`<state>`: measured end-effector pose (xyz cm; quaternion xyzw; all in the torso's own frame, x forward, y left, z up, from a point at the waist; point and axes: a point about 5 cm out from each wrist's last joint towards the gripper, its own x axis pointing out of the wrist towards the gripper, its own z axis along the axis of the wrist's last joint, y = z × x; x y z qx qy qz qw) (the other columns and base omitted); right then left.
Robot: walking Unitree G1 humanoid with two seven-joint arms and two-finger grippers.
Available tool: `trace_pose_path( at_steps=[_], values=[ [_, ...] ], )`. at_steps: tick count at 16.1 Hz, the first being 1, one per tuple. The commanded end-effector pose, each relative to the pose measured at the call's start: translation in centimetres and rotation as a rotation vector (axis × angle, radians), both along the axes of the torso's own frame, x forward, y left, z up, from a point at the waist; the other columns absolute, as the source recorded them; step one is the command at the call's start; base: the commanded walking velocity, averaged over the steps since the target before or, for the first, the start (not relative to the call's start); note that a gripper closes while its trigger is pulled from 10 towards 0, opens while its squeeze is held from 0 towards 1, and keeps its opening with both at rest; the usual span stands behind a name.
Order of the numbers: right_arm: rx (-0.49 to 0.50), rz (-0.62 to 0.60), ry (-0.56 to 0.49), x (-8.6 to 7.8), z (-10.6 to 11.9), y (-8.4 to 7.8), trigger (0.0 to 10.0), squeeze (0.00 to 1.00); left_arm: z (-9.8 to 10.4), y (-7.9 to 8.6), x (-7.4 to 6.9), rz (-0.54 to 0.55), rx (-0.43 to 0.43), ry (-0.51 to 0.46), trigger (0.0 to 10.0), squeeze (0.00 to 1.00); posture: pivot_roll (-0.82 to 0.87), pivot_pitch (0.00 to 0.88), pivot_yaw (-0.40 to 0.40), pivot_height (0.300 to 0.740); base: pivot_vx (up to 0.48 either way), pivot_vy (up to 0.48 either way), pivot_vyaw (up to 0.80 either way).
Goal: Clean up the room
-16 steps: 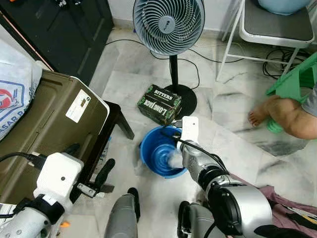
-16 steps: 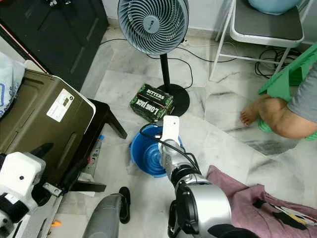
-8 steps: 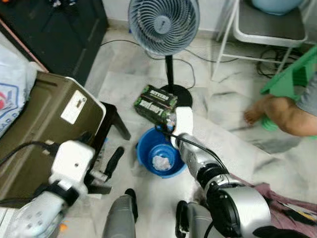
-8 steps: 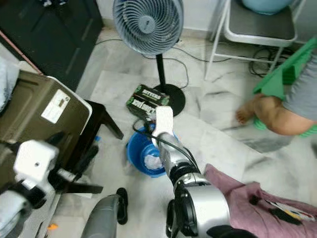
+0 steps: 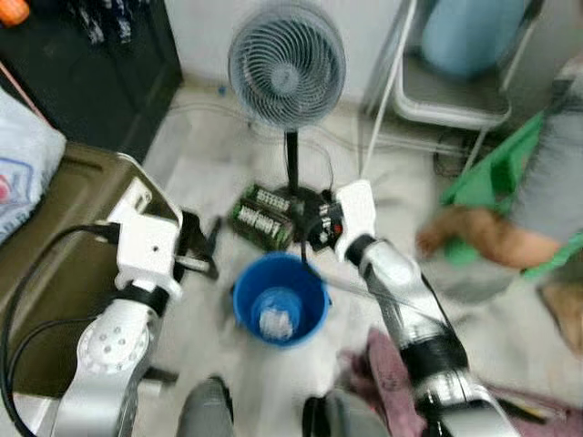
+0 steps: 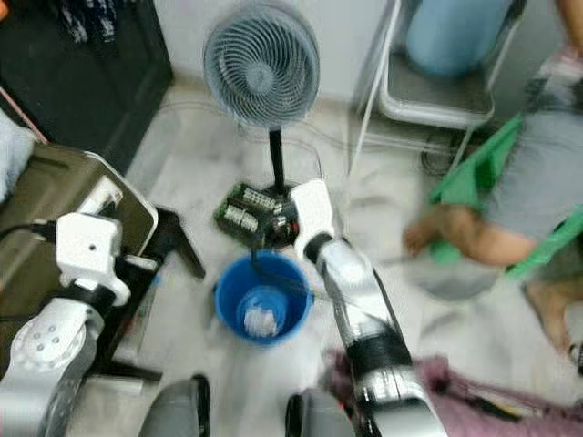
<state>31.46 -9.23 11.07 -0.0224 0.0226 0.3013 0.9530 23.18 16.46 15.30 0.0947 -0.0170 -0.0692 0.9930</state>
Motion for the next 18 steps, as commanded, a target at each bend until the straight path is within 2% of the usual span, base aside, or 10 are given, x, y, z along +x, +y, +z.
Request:
trace_pose_path(
  at_steps=[1, 2, 4, 7, 8, 9, 11, 13, 16, 18],
  values=[
    [-0.045, 0.004, -0.017, -0.6, 0.1, -0.5, 10.0, 1.0, -0.2, 0.1, 0.6, -0.004, 0.01, -0.031, 10.0, 0.0, 0.02, 0.0, -0.052, 0.74, 0.0, 0.0, 0.0],
    [-0.046, -0.011, -0.012, -1.0, 0.2, -0.9, 10.0, 1.0, -0.2, 0.0, 1.1, -0.008, 0.008, -0.049, 10.0, 0.0, 0.02, 0.0, -0.055, 0.74, 0.0, 0.0, 0.0],
    [-0.137, 0.012, -0.074, -1.5, 0.4, -1.6, 10.0, 1.0, -0.5, 0.4, 2.3, 0.048, -0.023, -0.054, 10.0, 0.0, -0.02, 0.0, -0.056, 0.74, 0.0, 0.0, 0.0],
    [-0.123, -0.168, -0.146, -2.2, 1.6, -4.4, 10.0, 1.0, -1.7, 0.9, 2.7, 0.092, -0.141, -0.039, 10.0, 0.0, -0.05, 0.0, -0.041, 0.74, 0.0, 0.0, 0.0],
    [-0.098, -0.216, -0.138, -2.6, 1.5, -5.0, 10.0, 0.09, -1.9, 1.1, 2.6, 0.102, -0.155, -0.046, 10.0, 0.0, -0.06, 0.0, -0.036, 0.74, 0.0, 0.0, 0.0],
    [-0.124, -0.291, -0.169, -3.1, 1.6, -6.1, 10.0, 0.0, -2.1, 1.7, 2.5, 0.119, -0.163, -0.059, 10.0, 0.0, -0.07, 0.0, -0.02, 0.74, 0.0, 0.0, 0.0],
    [-0.216, -0.379, -0.19, -3.6, 1.2, -7.6, 10.0, 0.0, -2.7, 2.4, 2.1, 0.142, -0.185, -0.058, 10.0, 0.0, -0.08, 0.0, -0.011, 0.74, 0.0, 0.0, 0.0],
    [-0.084, -0.449, -0.044, -4.0, -0.3, -8.6, 10.0, 0.0, -3.0, 2.4, 1.8, 0.145, -0.175, -0.061, 10.0, 0.0, -0.07, 0.0, -0.019, 0.74, 0.0, 0.0, 0.0],
    [-0.145, -0.575, -0.079, -3.8, -0.3, -9.0, 10.0, 0.0, -3.1, 2.3, 0.8, 0.161, -0.21, -0.07, 10.0, 0.0, -0.04, 0.0, -0.041, 0.74, 0.0, 0.0, 0.0],
    [-0.073, -0.559, -0.083, -3.5, 0.4, -8.5, 10.0, 0.0, -3.1, 2.2, 0.4, 0.159, -0.189, -0.076, 10.0, 0.0, -0.04, 0.0, -0.045, 0.74, 0.0, 0.0, 0.0]
  ],
)
